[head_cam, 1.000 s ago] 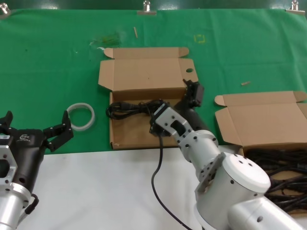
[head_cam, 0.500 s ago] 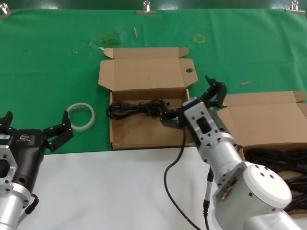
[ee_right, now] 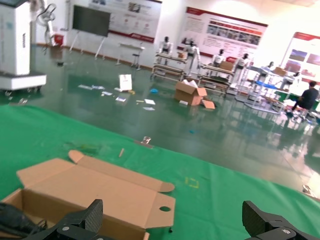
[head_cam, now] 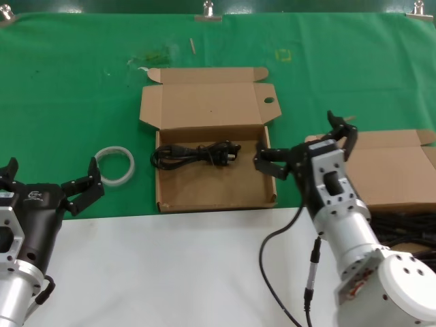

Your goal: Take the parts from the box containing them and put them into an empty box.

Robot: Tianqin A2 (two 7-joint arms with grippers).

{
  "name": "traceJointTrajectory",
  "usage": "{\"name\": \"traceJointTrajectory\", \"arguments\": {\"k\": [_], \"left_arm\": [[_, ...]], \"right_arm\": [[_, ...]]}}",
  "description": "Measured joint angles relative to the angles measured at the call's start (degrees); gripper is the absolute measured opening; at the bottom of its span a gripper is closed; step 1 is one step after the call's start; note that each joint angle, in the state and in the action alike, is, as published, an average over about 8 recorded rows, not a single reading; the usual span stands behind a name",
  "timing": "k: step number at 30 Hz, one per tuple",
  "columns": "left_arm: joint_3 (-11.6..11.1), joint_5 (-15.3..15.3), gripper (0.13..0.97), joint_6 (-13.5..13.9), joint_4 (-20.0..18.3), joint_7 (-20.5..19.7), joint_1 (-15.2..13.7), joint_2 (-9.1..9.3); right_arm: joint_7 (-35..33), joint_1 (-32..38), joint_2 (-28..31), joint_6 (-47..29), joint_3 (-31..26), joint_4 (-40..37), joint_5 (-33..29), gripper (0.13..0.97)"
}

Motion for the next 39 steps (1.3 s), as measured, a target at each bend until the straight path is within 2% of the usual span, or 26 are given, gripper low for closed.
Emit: {"name": "traceJointTrajectory", "arguments": {"k": [27,31,39], "left_arm": [[0.0,0.0,0.965,0.0,0.0,0.0,0.0,0.0],[0.0,0.0,0.965,0.0,0.0,0.0,0.0,0.0],[0.0,0.0,0.965,0.0,0.0,0.0,0.0,0.0]], "right_arm": [[31.2,-12.8,0.0,-13.3,18.1,6.6,-19.3,0.966],[33.4,-13.7,0.0,-14.3,19.4,7.1,-20.7,0.966],[33.8,-13.8,0.0,-14.4,19.6,7.2,-20.9,0.966]]}}
